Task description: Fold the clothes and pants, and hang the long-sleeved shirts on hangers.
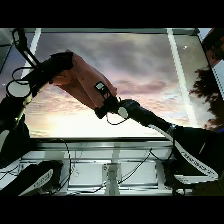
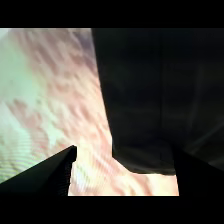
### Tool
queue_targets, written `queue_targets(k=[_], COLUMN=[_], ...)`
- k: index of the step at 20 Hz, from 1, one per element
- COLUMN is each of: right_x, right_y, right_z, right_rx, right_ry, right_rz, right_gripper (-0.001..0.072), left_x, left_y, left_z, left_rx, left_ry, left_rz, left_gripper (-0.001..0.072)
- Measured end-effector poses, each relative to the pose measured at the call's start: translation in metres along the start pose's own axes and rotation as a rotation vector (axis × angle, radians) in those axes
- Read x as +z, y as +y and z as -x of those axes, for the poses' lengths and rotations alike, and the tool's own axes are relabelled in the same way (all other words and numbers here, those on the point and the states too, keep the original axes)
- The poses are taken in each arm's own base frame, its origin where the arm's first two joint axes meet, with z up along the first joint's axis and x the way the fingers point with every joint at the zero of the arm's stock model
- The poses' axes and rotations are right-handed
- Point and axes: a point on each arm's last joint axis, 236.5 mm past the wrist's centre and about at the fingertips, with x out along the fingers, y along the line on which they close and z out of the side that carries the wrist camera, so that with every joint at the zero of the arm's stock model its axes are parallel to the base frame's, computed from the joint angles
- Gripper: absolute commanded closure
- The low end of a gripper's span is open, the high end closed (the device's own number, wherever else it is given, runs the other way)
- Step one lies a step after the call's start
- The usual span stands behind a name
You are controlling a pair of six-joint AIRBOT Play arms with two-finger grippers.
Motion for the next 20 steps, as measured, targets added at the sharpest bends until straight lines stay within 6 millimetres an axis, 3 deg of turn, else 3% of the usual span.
queue_targets(k=[2, 4, 8, 14, 17, 20], right_x=[-0.003, -0.004, 0.011, 0.033, 0.035, 0.032], right_y=[-0.011, -0.021, -0.025, 0.005, 0.025, 0.032], right_z=[-0.007, -0.01, -0.008, 0.001, 0.003, 0.003], right_rx=[-0.021, -0.04, -0.043, 0.027, 0.053, 0.053], right_ry=[0.0, -0.004, -0.026, -0.021, -0.005, 0.013], right_rz=[-0.051, -0.101, -0.149, -0.194, -0.159, -0.116], right_gripper=[0.0022, 0.0098, 0.0094, 0.0077, 0.0078, 0.0091], left_x=[0.004, 0.008, 0.01, 0.0, -0.015, -0.025], left_y=[-0.004, -0.007, -0.009, -0.002, 0.01, 0.03], left_z=[0.003, 0.005, 0.006, -0.003, -0.016, -0.031], left_rx=[-0.011, -0.02, -0.027, -0.016, 0.009, 0.06], left_ry=[-0.012, -0.022, -0.029, -0.006, 0.027, 0.023], left_rz=[0.034, 0.06, 0.091, 0.111, 0.132, 0.186], left_gripper=[0.0683, 0.0683, 0.0683, 0.0682, 0.0683, 0.0683])
